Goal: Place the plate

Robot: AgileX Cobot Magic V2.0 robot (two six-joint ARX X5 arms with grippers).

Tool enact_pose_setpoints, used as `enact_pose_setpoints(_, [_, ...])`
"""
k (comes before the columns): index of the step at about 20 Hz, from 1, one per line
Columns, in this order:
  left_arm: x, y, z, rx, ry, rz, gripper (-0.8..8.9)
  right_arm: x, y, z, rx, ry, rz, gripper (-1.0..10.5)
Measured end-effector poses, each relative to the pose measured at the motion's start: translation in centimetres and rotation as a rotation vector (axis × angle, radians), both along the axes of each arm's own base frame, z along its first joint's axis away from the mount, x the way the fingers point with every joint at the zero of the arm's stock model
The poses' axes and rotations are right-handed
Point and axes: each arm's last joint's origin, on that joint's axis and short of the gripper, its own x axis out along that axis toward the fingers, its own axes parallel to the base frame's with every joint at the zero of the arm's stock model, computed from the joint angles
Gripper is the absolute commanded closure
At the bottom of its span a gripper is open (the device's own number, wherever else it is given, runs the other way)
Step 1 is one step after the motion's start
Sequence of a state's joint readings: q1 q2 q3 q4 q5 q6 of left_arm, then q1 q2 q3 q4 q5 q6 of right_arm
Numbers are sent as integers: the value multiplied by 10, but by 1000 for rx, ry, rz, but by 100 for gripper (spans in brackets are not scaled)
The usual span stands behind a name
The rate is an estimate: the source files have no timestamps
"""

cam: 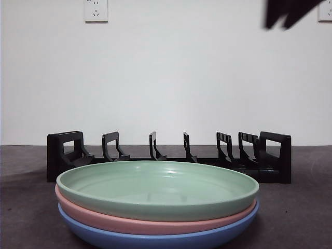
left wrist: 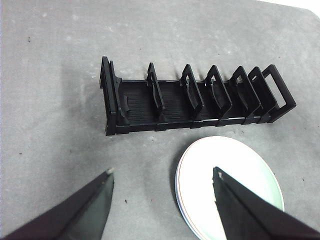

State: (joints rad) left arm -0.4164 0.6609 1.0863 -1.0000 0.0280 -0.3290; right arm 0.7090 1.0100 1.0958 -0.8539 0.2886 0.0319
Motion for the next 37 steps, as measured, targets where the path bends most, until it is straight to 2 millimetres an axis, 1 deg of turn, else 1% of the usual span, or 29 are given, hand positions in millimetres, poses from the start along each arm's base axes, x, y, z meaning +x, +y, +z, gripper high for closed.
enact_pose_setpoints(1, [0,0,0,-1,-1,0,501,1,-16,5,-1,-26,-57,740])
enact_pose_setpoints(3, [0,0,0,-1,-1,0,501,1,-39,10,-11,-50,-150,740])
enact_pose_setpoints(4, [0,0,0,-1,-1,0,502,1,-46,11,-13,-54,-184,740])
enact_pose_setpoints(5, [0,0,0,-1,-1,0,523,0,-52,12,-19,-52,-212,750])
enact_pose_setpoints(6, [0,0,0,0,-2,0,642,0,-55,11,-23,-45,-224,844])
enact_pose_setpoints(7, [0,0,0,0,-2,0,819,0,-55,11,-24,-44,-225,938])
enact_pose_setpoints(9, [0,0,1,-3,-6,0,807,0,-55,11,-27,-38,-215,926])
enact_pose_setpoints(12, [1,0,2,-9,-18,0,806,-1,-53,10,19,-9,-155,926])
enact_pose_setpoints(20, [0,0,2,-9,-23,0,806,-2,-52,10,25,-6,-147,926])
enact_pose_setpoints(21, [-1,0,2,6,-34,-7,806,-2,-52,10,25,-6,-148,926])
enact_pose_setpoints(22, [-1,1,2,14,-77,-21,806,-2,-52,10,25,-6,-148,926])
enact_pose_setpoints(23, [1,1,-4,19,-148,-27,806,-2,-52,10,25,-6,-148,926])
enact_pose_setpoints(25, [6,4,-31,50,-332,-9,806,-2,-52,10,25,-6,-148,926])
enact_pose_setpoints(27, [14,9,-74,97,-531,42,806,-2,-52,10,25,-6,-147,926])
enact_pose_setpoints(28, [17,12,-97,128,-594,71,806,-2,-52,10,25,-6,-148,926])
enact_pose_setpoints(29, [18,16,-121,166,-641,101,806,-2,-52,10,25,-6,-148,926])
enact_pose_setpoints(31, [19,24,-166,215,-653,168,806,-2,-52,10,25,-6,-148,926])
enact_pose_setpoints(32, [18,26,-180,221,-635,191,806,-2,-52,10,25,-6,-147,926])
enact_pose_setpoints(34, [17,30,-203,214,-583,231,806,-2,-52,10,25,-6,-148,926])
enact_pose_setpoints(37, [13,35,-202,173,-579,300,806,-2,-52,10,25,-6,-147,926])
